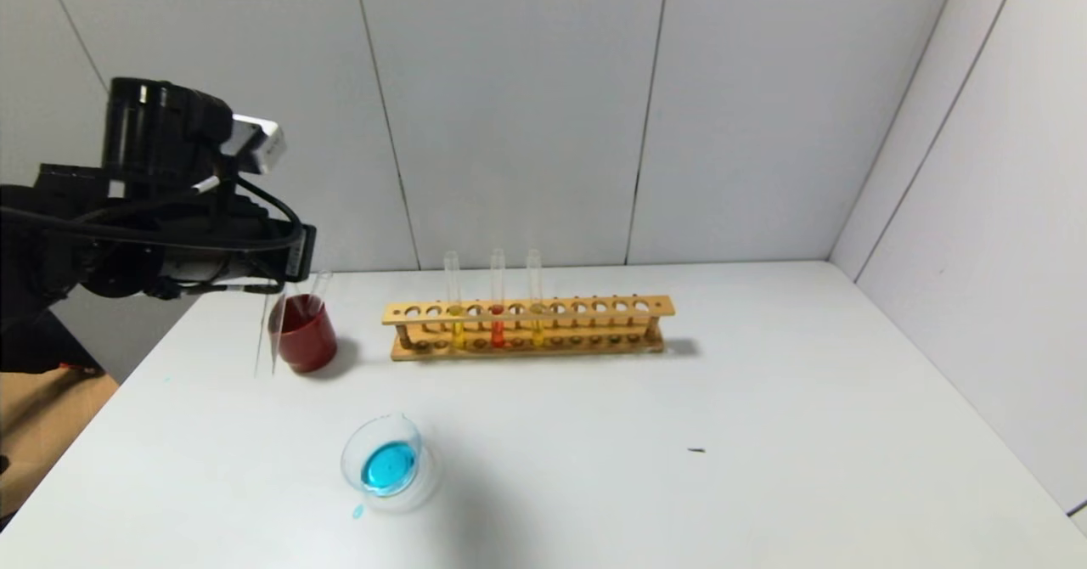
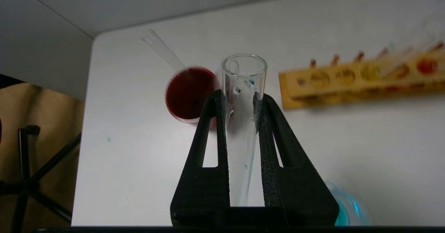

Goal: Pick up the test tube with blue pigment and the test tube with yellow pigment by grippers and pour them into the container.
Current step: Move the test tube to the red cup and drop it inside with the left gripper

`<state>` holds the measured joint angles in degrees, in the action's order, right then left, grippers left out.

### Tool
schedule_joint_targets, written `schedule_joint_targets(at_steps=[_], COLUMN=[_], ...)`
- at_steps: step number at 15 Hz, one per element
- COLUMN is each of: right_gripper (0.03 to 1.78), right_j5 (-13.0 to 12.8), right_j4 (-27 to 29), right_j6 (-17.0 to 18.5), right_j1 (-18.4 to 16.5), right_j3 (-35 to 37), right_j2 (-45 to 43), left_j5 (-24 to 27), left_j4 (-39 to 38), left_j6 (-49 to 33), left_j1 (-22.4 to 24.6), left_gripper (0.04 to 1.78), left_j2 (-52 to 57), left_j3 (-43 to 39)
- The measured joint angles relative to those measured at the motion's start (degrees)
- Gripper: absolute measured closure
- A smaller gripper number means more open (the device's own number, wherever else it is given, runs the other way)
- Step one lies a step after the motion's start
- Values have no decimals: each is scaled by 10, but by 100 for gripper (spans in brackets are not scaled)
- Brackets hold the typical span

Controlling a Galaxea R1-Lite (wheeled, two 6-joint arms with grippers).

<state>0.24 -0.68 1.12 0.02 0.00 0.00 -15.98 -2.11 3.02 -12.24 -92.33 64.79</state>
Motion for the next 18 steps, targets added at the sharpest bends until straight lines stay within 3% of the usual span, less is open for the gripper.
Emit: schedule_joint_targets(at_steps=[3,10,13,18], right_gripper=[10,10,10,10], right_j5=[0,0,0,0], right_j4=[0,0,0,0], right_j6=[-1,0,-1,-1], right_j1=[0,0,0,0], right_j3=[0,0,0,0], right_j2=[0,0,0,0], left_j5=[5,39,35,17], left_j4=[-87,-186,-266,-274], left_j6=[-1,-44,-77,-139], left_j1=[51,149,165,167], left_gripper=[152,152,152,152], left_j2=[2,-61,-105,-153], left_j3=[-3,-6,-7,2])
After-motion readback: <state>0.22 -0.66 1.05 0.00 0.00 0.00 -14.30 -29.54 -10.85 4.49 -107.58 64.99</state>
